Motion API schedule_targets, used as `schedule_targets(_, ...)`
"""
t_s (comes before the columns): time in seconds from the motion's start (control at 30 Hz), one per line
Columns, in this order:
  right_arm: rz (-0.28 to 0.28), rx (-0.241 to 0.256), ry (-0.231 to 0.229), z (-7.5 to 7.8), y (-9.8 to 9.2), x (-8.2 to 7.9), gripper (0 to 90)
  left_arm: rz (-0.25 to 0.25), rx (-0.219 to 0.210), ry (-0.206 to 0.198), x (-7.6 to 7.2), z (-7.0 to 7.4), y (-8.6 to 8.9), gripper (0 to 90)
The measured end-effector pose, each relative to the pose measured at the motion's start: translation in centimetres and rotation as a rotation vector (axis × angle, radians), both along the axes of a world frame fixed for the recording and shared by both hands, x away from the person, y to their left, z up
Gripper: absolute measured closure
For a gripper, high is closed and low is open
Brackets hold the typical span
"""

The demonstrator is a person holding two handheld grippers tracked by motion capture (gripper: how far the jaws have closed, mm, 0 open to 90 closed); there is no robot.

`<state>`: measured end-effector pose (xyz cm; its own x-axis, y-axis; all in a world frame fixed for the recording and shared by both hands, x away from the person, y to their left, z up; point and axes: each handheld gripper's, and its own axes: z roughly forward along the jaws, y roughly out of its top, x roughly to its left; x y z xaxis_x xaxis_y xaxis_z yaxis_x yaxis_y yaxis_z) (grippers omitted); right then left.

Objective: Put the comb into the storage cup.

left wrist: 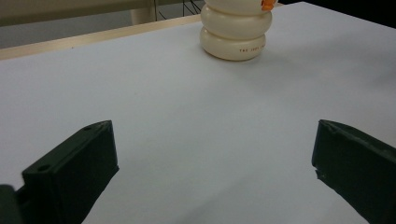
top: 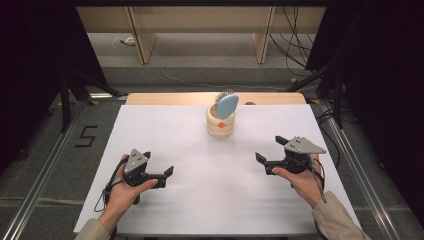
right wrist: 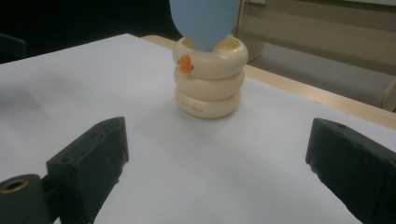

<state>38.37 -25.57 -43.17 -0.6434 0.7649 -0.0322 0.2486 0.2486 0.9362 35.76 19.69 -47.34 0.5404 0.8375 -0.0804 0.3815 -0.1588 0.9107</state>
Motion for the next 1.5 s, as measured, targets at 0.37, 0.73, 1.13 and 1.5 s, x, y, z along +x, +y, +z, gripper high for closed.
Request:
schedule_targets(0.37, -0.016, -0.003, 0.007, -0.5, -0.9, -0.5, 6.7, -0.006, 0.006, 0.001, 0.0, -0.1, -0.1, 0.0)
schedule_targets(0.73, -0.033, -0.006, 0.016, -1.1, -1.8, -0.9, 6.5, -0.008, 0.007, 0.002, -0.1, -0.2, -0.2, 0.0)
schedule_targets(1.13, -0.041, -0.014, 0.028, -1.8, -2.4, -1.2, 6.4, -0.011, 0.012, 0.004, -0.1, -0.2, -0.2, 0.0)
schedule_targets(1.5, -0.047, -0.008, 0.036, -2.1, -2.5, -1.1, 6.5, -0.012, 0.010, 0.008, 0.0, -0.4, -0.2, 0.0)
